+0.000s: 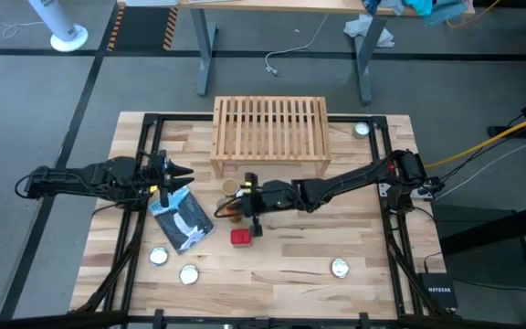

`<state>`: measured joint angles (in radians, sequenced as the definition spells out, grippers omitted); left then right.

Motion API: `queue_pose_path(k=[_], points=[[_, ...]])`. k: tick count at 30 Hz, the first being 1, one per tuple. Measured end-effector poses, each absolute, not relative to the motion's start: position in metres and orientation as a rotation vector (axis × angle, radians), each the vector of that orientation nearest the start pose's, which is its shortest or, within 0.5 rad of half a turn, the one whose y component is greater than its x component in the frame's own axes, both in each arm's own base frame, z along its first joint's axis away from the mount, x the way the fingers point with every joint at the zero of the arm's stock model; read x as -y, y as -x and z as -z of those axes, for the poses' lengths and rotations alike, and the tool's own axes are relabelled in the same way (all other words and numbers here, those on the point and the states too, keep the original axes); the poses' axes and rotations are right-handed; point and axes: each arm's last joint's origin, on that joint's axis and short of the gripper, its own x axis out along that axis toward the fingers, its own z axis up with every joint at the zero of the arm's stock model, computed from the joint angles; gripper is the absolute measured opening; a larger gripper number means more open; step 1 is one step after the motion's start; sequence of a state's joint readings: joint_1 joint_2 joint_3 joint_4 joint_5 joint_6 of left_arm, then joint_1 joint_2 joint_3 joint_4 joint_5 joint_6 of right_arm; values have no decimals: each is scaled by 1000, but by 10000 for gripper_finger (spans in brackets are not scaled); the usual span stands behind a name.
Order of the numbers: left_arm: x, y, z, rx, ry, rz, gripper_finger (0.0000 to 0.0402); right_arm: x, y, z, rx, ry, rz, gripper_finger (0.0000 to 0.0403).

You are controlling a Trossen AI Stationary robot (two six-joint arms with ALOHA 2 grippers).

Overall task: Shelf spices
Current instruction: Put the brown seasoning bag on the shelf

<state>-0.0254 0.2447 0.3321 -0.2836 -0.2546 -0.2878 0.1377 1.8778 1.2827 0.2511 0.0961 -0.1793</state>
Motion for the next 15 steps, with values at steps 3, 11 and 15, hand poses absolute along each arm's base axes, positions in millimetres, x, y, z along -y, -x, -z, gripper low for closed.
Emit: queue_pose_path(k=[3, 11, 15], points=[[-5, -97, -230, -160, 258, -255, 131, -45, -430, -249, -318, 283, -10, 6], [-5, -96, -227, -190, 257, -259, 131, -13, -440, -281, -259, 277, 12, 6], [-5, -95, -224, -222, 253, -264, 131, 6, -443, -293, -249, 299, 46, 6]])
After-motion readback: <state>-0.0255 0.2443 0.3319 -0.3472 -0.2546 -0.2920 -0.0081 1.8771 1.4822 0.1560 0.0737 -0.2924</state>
